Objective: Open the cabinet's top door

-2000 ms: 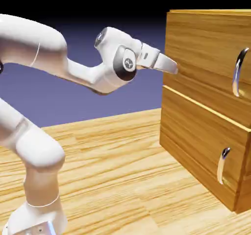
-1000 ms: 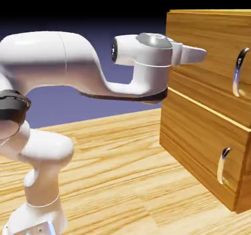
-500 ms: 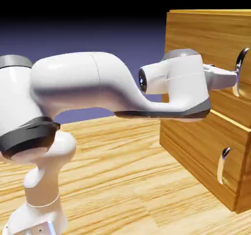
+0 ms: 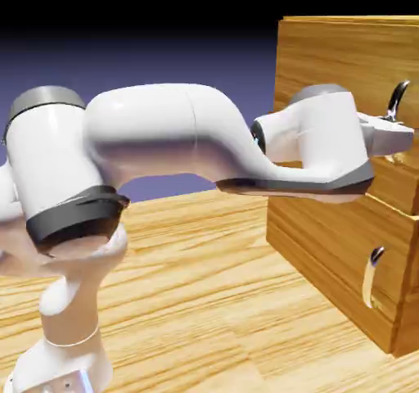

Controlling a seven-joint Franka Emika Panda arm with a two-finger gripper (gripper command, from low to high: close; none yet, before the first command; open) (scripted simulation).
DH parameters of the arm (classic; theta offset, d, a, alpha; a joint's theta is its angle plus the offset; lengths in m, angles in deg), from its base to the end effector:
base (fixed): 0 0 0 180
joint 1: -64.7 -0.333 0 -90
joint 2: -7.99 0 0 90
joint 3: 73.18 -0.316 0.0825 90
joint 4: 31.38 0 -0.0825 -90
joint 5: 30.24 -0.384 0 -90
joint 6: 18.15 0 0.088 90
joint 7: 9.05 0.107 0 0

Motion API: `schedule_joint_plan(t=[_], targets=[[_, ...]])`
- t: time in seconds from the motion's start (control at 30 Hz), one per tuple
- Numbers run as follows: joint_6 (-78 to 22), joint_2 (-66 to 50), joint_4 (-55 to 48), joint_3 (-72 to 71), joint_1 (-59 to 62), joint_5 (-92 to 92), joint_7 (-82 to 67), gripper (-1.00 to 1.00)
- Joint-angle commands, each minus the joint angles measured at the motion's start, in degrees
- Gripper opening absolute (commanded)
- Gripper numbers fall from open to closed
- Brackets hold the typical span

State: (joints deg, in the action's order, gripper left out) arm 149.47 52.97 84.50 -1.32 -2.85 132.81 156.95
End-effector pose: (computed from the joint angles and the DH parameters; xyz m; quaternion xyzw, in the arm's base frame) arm 0.4966 -0.1487 0.5471 -0.6476 0.2838 -0.6592 0.2559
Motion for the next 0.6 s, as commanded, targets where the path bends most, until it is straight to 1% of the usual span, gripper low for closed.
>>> schedule_joint_plan(t=[0.0,0.3,0.57], targets=[[-0.9,-0.2,1.7,-1.5,2.1,-0.8,0.0,-1.0],[-7.5,-1.3,14.9,-16.3,20.8,-8.1,0.0,-1.0],[-11.3,-0.1,24.7,-31.0,37.4,-16.0,0.0,-1.0]])
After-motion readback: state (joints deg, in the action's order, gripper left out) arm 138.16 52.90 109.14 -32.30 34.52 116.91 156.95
